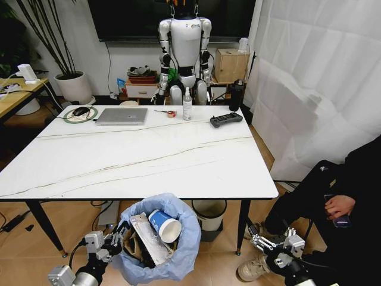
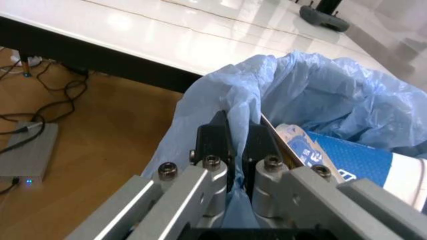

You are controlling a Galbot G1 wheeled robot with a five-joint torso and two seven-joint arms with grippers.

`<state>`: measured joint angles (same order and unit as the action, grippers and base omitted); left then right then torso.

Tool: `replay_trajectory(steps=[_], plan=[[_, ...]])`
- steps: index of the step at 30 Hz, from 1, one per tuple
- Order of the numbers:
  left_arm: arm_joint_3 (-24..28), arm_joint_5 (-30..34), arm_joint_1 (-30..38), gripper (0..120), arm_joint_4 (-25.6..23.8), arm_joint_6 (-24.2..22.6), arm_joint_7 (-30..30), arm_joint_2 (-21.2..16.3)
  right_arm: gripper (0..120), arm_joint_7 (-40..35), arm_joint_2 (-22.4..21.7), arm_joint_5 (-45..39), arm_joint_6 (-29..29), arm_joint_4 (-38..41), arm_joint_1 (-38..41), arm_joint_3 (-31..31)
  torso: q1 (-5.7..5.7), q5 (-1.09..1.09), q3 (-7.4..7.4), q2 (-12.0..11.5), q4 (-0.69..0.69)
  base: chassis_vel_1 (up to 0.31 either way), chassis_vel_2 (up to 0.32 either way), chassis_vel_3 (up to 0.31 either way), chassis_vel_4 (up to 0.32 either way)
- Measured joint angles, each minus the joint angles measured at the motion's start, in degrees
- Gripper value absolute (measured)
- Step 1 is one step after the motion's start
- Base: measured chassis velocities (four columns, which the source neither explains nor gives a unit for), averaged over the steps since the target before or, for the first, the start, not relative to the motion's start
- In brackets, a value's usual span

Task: Pick up the trash bin and place the trash from the table into it.

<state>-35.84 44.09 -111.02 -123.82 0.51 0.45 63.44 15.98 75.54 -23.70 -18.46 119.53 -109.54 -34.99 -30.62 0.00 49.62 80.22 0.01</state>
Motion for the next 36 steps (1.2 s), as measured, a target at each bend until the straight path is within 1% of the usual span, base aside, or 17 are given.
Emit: replay_trajectory(steps=[5,11,17,19,22,31,32,36], plan=[[0.4,-0.1,-0.1,0,0.2,0.1,0.3,1.0,100,0.0,-0.1,-0.1,0.0,0.0,0.1,0.1,0.02,0.00,-0.02,-0.1,0.00,0.000,0.000,0.000,0.000],[0.8,-0.7,0.1,0,0.7,0.4,0.5,2.5,100,-0.1,-0.1,-0.1,0.1,0.0,0.1,0.1,0.65,0.00,-0.77,-1.5,0.00,0.000,0.000,0.000,0.000],[1.0,-1.1,0.3,0,1.6,0.4,1.0,4.4,100,-0.1,-0.1,-0.2,0.1,0.0,0.2,0.2,1.76,0.00,-2.07,-3.8,0.00,0.000,0.000,0.000,0.000],[1.0,-1.1,0.3,0,1.6,0.4,1.0,4.4,100,-0.1,-0.1,-0.2,0.1,0.0,0.2,0.2,1.80,0.00,-2.11,-3.9,0.00,0.000,0.000,0.000,0.000],[1.1,-1.1,0.7,0,3.1,0.3,1.1,5.4,100,-0.1,-0.2,-0.2,0.1,0.0,0.2,0.2,2.47,0.01,-2.94,-5.4,0.00,0.000,0.000,0.000,0.000],[1.1,-1.0,0.9,0,5.1,0.1,1.2,6.3,100,-0.1,-0.2,-0.2,0.2,0.0,0.2,0.2,3.85,0.01,-4.63,-8.5,0.00,0.000,0.000,0.000,0.000],[1.1,-1.0,0.9,0,5.1,0.1,1.2,6.3,100,-0.1,-0.2,-0.2,0.2,0.0,0.2,0.2,3.85,0.01,-4.63,-8.5,0.00,0.000,0.000,0.000,0.000],[1.3,-1.1,1.2,0,6.6,0.2,1.5,6.8,100,-0.1,-0.2,-0.3,0.2,0.0,0.2,0.2,4.41,0.00,-5.34,-9.8,0.00,0.000,0.000,0.000,0.000]])
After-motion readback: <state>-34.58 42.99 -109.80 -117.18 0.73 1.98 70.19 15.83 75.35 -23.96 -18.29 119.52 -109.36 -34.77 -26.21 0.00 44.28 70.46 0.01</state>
